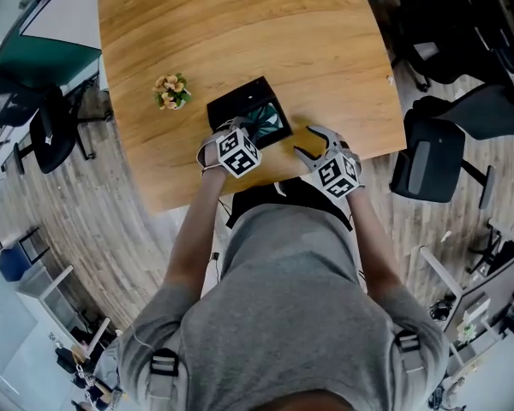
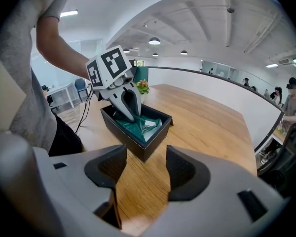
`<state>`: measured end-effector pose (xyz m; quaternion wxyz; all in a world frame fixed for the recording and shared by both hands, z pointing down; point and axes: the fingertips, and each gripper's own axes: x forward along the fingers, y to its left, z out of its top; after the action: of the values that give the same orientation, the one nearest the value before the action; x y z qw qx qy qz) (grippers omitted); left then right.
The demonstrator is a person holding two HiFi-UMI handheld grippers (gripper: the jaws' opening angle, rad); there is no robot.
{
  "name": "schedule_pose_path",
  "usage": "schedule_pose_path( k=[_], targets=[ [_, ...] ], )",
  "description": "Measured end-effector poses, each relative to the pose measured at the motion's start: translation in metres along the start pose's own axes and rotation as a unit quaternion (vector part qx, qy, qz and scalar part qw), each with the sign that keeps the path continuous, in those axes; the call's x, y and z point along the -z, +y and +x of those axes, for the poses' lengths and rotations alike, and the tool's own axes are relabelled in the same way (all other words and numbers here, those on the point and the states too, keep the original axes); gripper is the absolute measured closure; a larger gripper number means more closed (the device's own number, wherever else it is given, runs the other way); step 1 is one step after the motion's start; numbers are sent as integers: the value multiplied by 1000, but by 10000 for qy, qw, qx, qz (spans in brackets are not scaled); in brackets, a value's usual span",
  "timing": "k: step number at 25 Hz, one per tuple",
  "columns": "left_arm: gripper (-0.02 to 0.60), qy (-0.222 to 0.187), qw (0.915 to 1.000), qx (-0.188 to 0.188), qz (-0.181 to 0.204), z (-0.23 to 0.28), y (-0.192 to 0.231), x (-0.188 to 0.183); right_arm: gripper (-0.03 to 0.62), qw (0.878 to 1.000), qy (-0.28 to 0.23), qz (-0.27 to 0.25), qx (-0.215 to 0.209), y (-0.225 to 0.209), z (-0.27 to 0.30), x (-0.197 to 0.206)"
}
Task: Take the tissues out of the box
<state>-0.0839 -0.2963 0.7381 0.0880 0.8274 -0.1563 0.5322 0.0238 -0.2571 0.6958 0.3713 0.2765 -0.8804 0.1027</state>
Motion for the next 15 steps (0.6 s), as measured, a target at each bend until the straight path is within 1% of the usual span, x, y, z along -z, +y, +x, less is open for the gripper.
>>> schedule_pose_path(
  k=[6,15],
  targets=[
    [545,91,10000,2,24,-6,-4,6,336,10000,-34,-18,1,3,-2,0],
    [557,209,9995,-64,234,-15,-11,8,333,9999,-141,-79,62,6,-9,-3]
  ],
)
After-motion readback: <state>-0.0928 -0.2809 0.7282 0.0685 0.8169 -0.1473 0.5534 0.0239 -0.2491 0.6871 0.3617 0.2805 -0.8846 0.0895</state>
